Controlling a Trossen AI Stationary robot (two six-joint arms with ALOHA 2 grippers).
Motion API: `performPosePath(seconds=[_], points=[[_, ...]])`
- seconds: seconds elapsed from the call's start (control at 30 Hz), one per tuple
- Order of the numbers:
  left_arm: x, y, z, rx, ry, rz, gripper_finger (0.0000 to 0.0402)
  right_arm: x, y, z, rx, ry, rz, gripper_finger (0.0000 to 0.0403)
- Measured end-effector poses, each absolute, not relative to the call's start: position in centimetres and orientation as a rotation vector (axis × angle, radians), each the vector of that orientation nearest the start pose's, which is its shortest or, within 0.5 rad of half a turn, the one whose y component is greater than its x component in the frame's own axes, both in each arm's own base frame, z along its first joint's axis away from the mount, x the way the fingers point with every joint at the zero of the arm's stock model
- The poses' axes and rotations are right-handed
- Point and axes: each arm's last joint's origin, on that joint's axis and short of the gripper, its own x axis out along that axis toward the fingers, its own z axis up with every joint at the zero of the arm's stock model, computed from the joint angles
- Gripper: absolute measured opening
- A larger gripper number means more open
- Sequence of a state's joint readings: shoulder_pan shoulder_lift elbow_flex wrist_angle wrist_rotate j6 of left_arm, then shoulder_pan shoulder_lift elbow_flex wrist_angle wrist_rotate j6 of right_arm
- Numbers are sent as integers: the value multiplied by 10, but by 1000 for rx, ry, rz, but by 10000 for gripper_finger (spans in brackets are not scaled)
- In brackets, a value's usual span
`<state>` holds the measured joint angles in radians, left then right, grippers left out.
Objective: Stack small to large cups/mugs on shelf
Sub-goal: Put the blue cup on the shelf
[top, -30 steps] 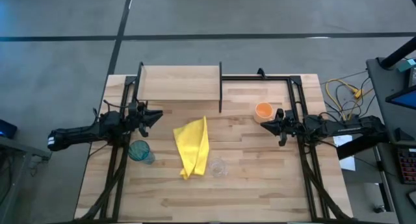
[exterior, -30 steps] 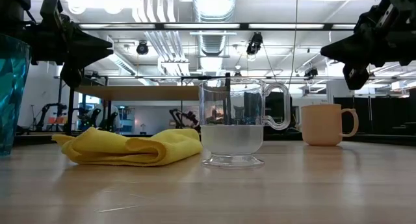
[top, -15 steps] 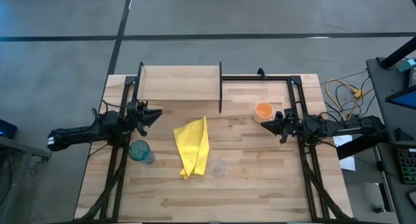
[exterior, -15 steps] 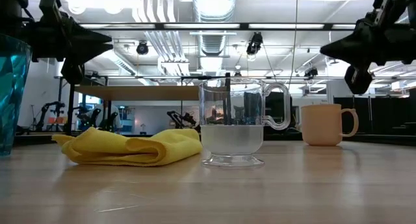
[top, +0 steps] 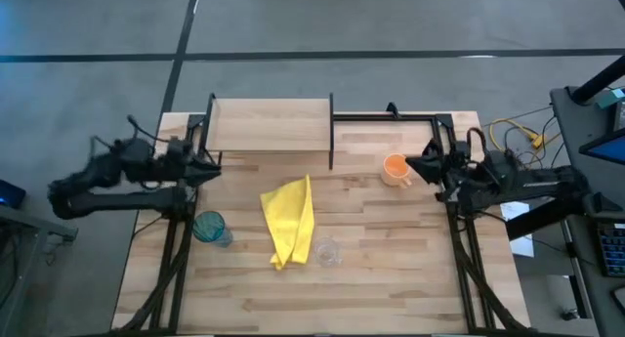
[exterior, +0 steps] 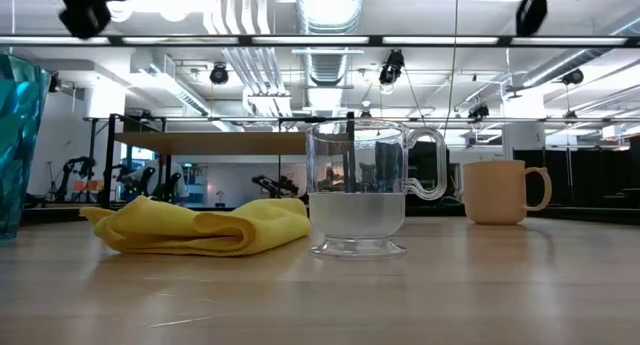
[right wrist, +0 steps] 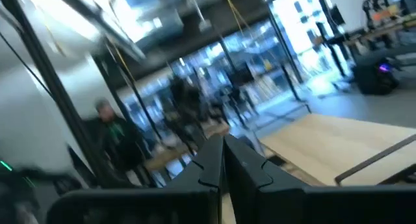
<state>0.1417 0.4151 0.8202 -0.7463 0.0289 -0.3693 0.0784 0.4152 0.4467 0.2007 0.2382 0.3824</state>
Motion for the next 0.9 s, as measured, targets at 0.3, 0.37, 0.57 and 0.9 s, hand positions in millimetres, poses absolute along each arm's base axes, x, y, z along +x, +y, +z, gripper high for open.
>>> performPosePath(seconds=[0.3, 0.37, 0.57, 0.9], points=[[78, 10, 386, -315, 964, 205, 70, 162, 6, 365, 206, 41, -165, 9], [84, 10, 385, -379, 1062, 225, 70, 175, 7, 370, 172, 107, -170, 9], [107, 12, 373, -521, 1164, 263, 70, 213, 10, 367, 101, 347, -186, 9], [128, 3, 341, -617, 1367, 167, 70, 272, 14, 349, 72, 534, -200, 9]])
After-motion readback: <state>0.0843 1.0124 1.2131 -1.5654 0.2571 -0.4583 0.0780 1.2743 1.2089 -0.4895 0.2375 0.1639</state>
